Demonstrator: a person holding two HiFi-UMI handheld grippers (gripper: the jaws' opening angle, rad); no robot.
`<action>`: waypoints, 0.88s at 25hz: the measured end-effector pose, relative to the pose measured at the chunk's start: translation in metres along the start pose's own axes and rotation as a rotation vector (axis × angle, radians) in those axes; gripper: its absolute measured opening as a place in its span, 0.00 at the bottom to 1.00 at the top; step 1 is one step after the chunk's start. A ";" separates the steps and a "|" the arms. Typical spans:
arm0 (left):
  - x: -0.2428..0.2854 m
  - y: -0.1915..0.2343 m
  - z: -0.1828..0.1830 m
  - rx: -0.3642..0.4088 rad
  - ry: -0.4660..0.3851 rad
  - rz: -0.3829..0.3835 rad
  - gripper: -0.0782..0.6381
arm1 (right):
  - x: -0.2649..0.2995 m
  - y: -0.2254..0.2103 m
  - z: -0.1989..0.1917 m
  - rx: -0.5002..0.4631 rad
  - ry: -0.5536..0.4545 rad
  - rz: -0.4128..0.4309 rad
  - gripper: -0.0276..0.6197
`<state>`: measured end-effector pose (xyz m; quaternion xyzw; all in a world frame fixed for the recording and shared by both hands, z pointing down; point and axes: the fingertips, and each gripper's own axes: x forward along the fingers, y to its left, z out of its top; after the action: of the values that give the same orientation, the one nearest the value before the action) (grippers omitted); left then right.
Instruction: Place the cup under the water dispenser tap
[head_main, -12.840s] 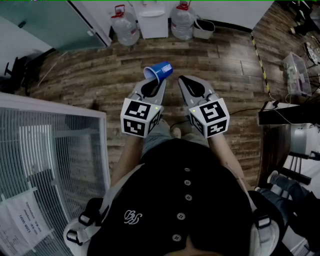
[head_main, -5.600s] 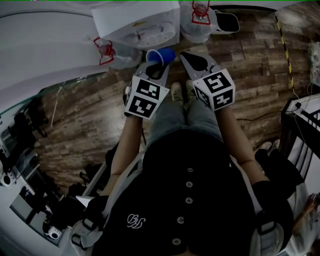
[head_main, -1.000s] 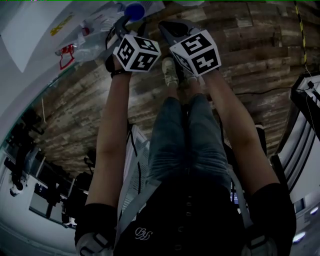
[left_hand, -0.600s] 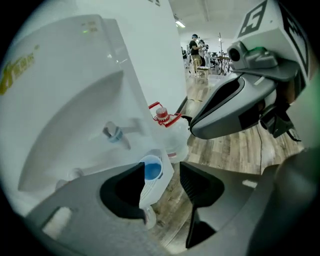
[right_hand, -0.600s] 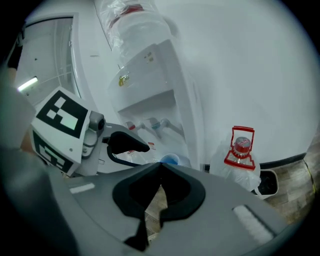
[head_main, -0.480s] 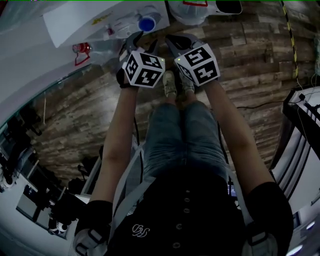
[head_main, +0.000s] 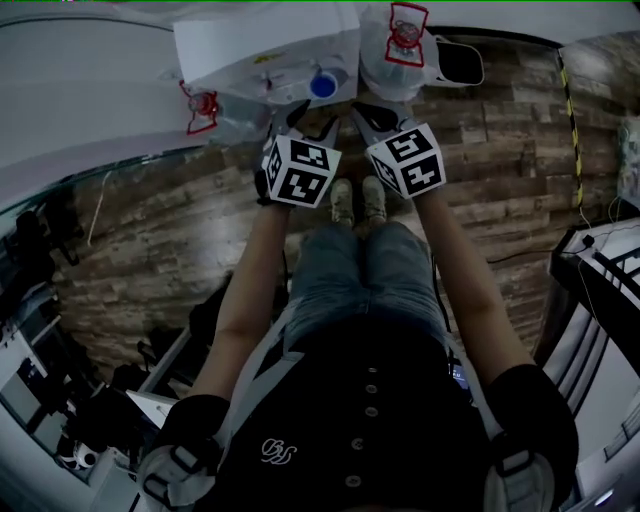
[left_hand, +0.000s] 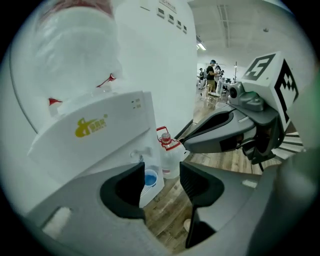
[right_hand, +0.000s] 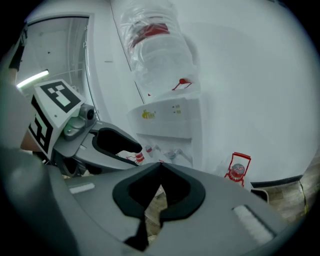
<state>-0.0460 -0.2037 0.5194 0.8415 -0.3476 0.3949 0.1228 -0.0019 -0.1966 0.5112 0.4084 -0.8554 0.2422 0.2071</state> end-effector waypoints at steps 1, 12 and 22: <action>-0.008 -0.001 0.002 -0.018 -0.010 -0.002 0.42 | -0.005 0.003 0.006 -0.002 -0.007 0.002 0.04; -0.088 0.004 0.045 -0.171 -0.181 0.012 0.41 | -0.048 0.040 0.070 -0.040 -0.096 0.019 0.04; -0.163 0.003 0.083 -0.284 -0.385 0.023 0.31 | -0.095 0.089 0.117 -0.072 -0.183 0.060 0.04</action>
<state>-0.0729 -0.1664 0.3427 0.8716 -0.4261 0.1757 0.1669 -0.0365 -0.1590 0.3442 0.3953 -0.8907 0.1790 0.1354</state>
